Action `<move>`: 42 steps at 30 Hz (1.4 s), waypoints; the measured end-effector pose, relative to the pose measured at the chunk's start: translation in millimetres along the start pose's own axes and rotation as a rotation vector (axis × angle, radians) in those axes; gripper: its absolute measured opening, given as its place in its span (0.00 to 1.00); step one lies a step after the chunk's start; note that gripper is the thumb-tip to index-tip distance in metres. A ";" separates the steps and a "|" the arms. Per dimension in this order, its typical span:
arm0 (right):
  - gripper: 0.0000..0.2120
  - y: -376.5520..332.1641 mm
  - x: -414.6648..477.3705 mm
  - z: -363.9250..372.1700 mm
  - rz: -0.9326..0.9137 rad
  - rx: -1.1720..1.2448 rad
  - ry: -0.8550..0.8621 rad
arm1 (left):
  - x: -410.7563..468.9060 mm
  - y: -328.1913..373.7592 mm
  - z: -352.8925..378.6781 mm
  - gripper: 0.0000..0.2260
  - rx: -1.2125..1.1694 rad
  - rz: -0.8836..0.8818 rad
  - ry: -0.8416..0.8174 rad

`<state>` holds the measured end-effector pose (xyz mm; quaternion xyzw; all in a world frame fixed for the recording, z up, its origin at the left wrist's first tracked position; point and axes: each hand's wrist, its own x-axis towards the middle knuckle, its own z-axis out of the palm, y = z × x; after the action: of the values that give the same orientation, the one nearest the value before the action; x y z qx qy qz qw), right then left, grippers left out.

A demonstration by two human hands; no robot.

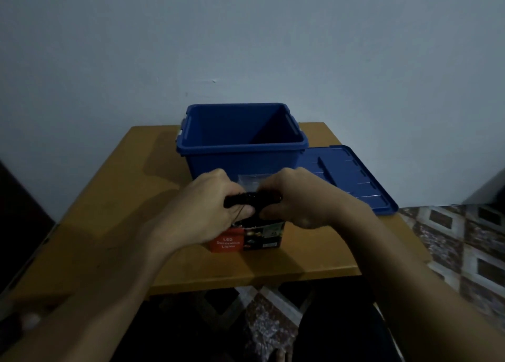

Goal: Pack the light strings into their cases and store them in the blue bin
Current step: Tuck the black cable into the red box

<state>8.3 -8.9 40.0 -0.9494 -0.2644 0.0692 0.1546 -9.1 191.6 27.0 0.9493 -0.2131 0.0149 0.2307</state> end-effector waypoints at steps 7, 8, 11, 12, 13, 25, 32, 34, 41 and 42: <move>0.04 -1.2 7.8 16.8 0.067 -0.065 0.027 | -25.8 -8.2 12.0 0.23 -0.165 -0.151 0.293; 0.03 -1.4 6.3 17.0 0.068 -0.050 0.040 | -29.7 -9.3 15.3 0.23 -0.185 -0.169 0.350; 0.12 -5.1 -1.9 16.2 0.091 0.032 0.109 | -41.6 -14.5 23.5 0.20 -0.242 -0.168 0.413; 0.15 -5.2 -6.8 15.5 0.112 0.080 0.149 | -45.7 -15.4 26.0 0.18 -0.267 -0.164 0.426; 0.19 -4.6 -12.0 14.7 0.137 0.129 0.190 | -49.6 -16.4 28.1 0.16 -0.293 -0.159 0.438; 0.05 3.1 -58.4 30.0 0.299 0.434 0.318 | -60.5 -18.2 45.8 0.27 -0.354 -0.103 0.335; 0.06 -12.5 -37.5 44.5 0.264 0.420 0.580 | -50.1 -9.2 51.0 0.23 -0.245 -0.096 0.273; 0.05 -17.7 -30.4 48.3 0.224 0.257 0.583 | -48.8 -7.8 52.3 0.24 -0.207 -0.108 0.240; 0.10 -14.3 -20.6 43.6 0.167 -0.018 0.331 | -51.7 -9.1 49.5 0.35 0.064 -0.129 0.129; 0.10 -14.4 -20.0 41.2 0.171 -0.020 0.288 | -51.9 -7.7 48.2 0.34 0.091 -0.133 0.118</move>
<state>-24.4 2.9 7.0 -0.9701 -0.1583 -0.0574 0.1749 -56.4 197.0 -26.0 0.9683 -0.1349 0.0653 0.2000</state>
